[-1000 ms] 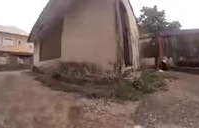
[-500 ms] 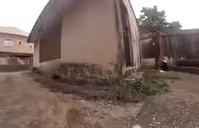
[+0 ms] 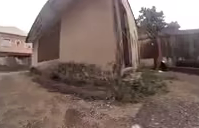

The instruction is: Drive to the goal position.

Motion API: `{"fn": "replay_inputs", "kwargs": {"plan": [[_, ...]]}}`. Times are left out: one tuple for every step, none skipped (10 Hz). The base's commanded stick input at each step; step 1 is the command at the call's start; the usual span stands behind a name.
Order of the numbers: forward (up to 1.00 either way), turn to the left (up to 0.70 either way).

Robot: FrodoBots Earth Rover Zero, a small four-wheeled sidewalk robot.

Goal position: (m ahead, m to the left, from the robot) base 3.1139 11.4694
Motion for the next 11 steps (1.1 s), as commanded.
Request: {"fn": "replay_inputs", "kwargs": {"plan": [[0.00,-0.45],[0.00,-0.45],[0.00,-0.36],[0.00,-0.10],[0.00,0.00],[0.00,0.00],[0.00,0.00],[0.00,0.00],[0.00,0.00],[0.00,0.00],[0.00,0.00]]}}
